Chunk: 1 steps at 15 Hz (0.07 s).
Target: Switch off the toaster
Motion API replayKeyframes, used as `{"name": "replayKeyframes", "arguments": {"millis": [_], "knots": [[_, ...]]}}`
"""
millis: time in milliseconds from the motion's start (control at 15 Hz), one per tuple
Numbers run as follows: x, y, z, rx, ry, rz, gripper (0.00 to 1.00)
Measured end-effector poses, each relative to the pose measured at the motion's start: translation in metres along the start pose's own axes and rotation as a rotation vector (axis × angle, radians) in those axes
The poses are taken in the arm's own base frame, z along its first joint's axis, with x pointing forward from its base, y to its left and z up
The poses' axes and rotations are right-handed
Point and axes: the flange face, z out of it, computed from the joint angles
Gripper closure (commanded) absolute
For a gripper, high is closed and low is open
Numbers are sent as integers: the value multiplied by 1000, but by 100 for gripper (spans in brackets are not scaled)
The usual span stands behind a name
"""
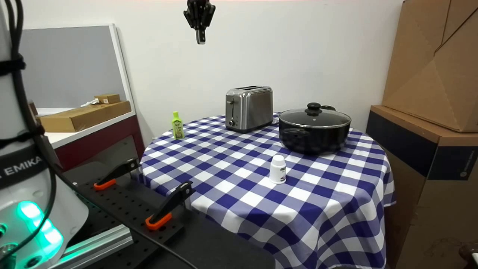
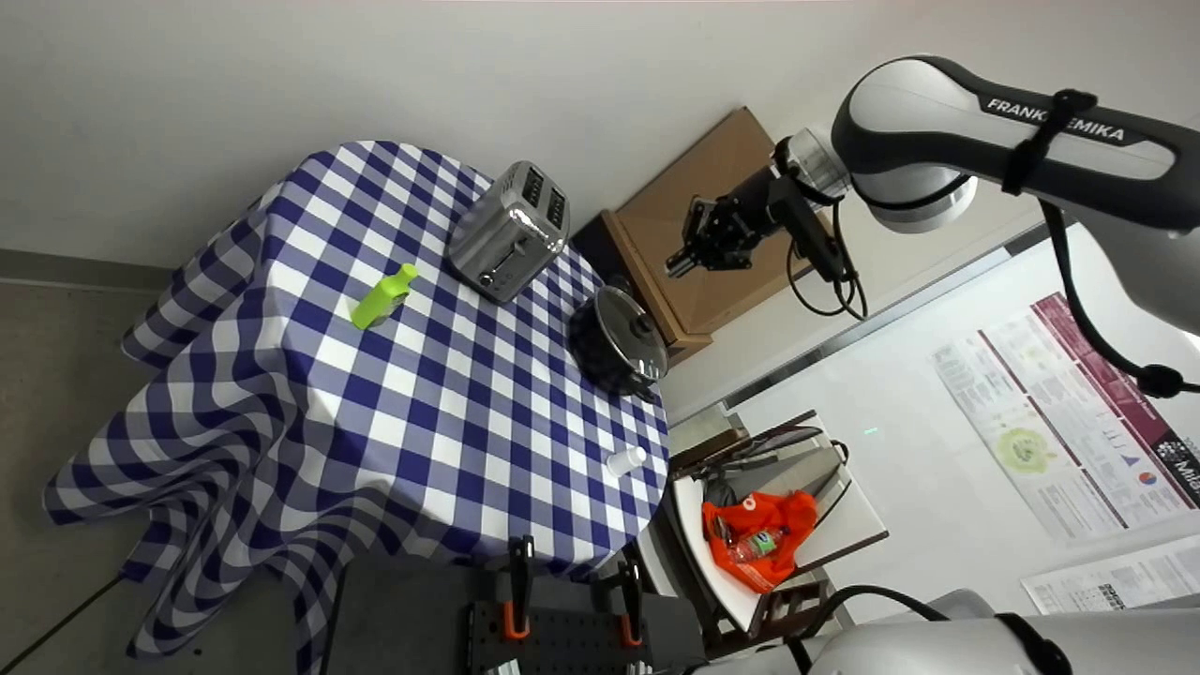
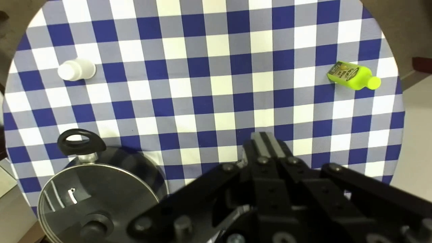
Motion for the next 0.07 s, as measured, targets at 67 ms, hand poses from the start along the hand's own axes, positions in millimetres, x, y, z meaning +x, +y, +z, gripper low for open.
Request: {"name": "replayKeyframes", "arguments": {"millis": [67], "knots": [[-2, 2, -1, 3, 0, 4, 99]]}}
